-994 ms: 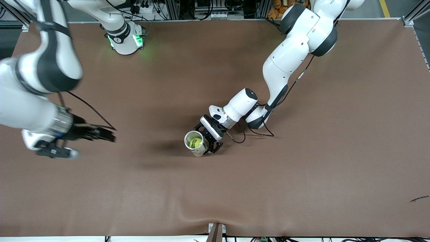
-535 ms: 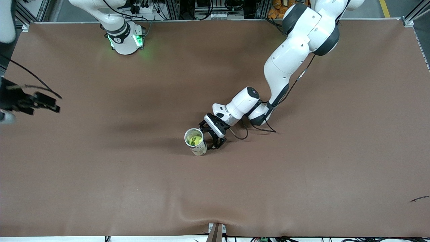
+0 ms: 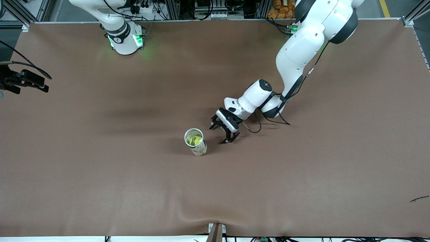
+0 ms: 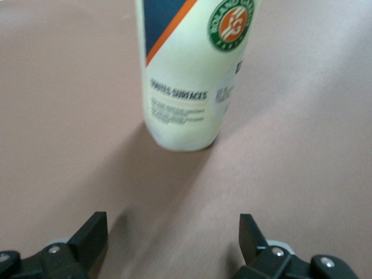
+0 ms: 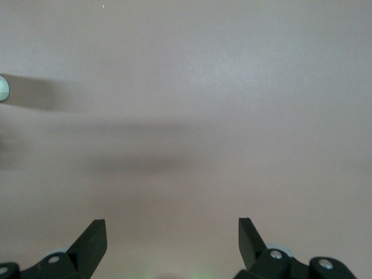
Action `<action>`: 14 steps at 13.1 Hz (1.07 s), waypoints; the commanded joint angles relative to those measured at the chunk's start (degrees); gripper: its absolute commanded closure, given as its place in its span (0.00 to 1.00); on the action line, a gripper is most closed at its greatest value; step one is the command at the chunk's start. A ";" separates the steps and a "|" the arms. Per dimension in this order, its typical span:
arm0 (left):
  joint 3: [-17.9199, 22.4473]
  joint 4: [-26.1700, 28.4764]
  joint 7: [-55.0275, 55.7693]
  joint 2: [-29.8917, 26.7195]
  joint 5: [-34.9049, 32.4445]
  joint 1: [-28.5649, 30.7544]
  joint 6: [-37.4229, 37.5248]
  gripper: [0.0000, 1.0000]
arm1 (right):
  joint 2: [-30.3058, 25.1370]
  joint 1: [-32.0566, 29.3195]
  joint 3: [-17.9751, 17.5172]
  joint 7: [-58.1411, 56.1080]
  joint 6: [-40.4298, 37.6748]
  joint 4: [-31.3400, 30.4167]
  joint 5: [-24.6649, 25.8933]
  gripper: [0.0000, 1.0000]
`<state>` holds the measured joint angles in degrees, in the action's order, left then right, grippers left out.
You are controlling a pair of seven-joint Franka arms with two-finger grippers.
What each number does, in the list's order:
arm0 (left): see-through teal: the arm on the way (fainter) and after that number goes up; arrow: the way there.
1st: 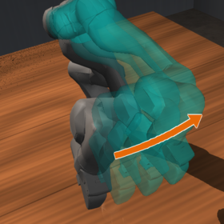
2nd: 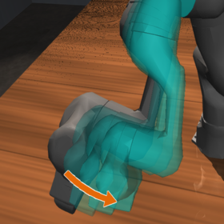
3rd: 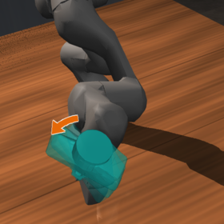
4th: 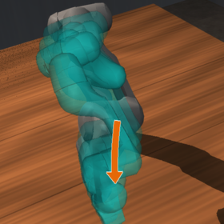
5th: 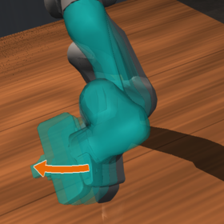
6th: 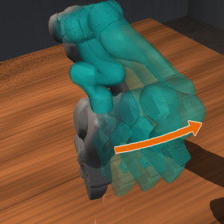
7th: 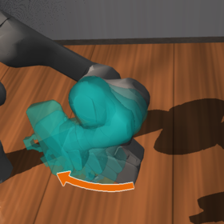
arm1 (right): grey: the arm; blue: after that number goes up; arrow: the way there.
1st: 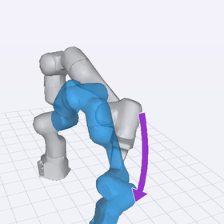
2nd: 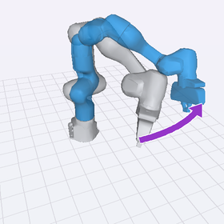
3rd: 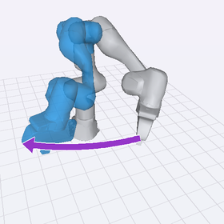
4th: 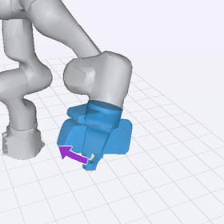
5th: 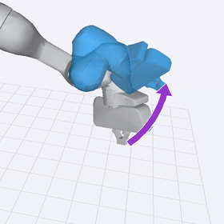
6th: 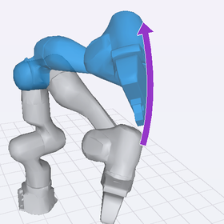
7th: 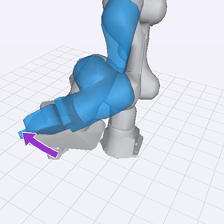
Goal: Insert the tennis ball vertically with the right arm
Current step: 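Open the left gripper, leaving the can standing, and pull it away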
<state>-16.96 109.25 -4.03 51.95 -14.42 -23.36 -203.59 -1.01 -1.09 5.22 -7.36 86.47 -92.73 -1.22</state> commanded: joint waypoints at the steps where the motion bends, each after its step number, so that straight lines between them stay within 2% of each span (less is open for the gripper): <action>1: -0.09 8.08 1.31 -6.50 -0.26 3.66 1.18 0.00 | -1.54 -0.76 -0.74 3.05 -3.76 0.96 0.96 0.00; 5: -0.18 7.04 1.31 -6.86 -0.17 9.10 3.98 0.00 | -1.10 -1.72 -0.74 2.61 -3.50 3.43 1.22 0.00; 9: 0.00 -1.64 2.01 -6.43 0.88 13.42 11.53 0.00 | -0.48 -2.07 -0.83 3.23 -3.68 5.45 0.70 0.00; 11: 0.35 -6.65 2.36 -6.34 0.88 16.40 19.24 0.00 | -0.22 -1.90 -0.74 3.23 -3.68 5.72 0.43 0.00; 14: 0.17 -8.96 2.36 -7.12 0.79 22.11 26.30 0.00 | 0.74 -1.11 -1.00 3.23 -2.97 5.80 0.52 0.00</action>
<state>-16.49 100.44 -2.27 46.08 -14.07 -3.82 -180.93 -1.28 -1.96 5.02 -4.87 83.92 -88.42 -0.93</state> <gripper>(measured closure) 0.000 0.000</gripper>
